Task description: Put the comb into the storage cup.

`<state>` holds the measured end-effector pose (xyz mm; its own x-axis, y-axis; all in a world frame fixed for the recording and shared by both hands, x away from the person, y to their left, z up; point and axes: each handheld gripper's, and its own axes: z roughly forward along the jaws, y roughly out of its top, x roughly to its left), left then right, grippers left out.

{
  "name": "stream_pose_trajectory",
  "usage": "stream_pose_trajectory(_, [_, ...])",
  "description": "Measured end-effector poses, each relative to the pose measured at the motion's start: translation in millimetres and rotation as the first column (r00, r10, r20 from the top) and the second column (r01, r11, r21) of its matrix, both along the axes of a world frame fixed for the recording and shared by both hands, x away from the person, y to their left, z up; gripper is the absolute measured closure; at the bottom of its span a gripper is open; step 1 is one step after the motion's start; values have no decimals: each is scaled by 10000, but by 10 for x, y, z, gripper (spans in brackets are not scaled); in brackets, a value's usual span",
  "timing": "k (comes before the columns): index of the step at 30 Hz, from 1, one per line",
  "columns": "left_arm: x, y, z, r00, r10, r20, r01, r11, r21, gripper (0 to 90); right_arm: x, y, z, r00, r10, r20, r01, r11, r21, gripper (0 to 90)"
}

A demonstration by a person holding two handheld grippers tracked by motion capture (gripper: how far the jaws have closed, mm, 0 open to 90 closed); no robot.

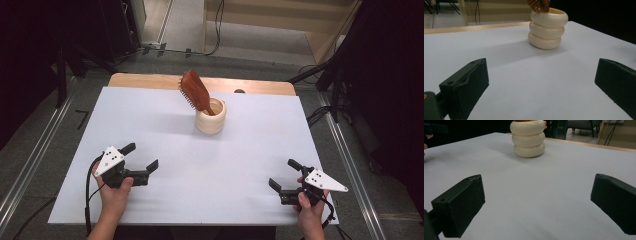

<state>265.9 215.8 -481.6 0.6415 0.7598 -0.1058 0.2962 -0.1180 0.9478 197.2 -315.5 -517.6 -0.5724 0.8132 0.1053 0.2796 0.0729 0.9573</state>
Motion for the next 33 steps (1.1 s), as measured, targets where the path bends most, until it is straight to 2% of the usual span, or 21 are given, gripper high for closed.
stream_pose_trajectory(12, [-114, 155, -3, 9998, 174, 72, -176, 9997, 182, 0, 0, 2, 0, 10000, -20, 19, 21, 10000, -78, 0])
stream_pose_trajectory(22, [-208, 305, -4, 9993, 357, 86, -358, 9993, 128, 0, -3, 2, 0, 10000, -39, 2, 39, 9999, -96, 0])
stream_pose_trajectory(33, [-288, 457, 4, 9985, 539, 129, -544, 9977, 401, 0, -6, 2, 1, 10000, -46, -36, 46, 10000, -86, 0])
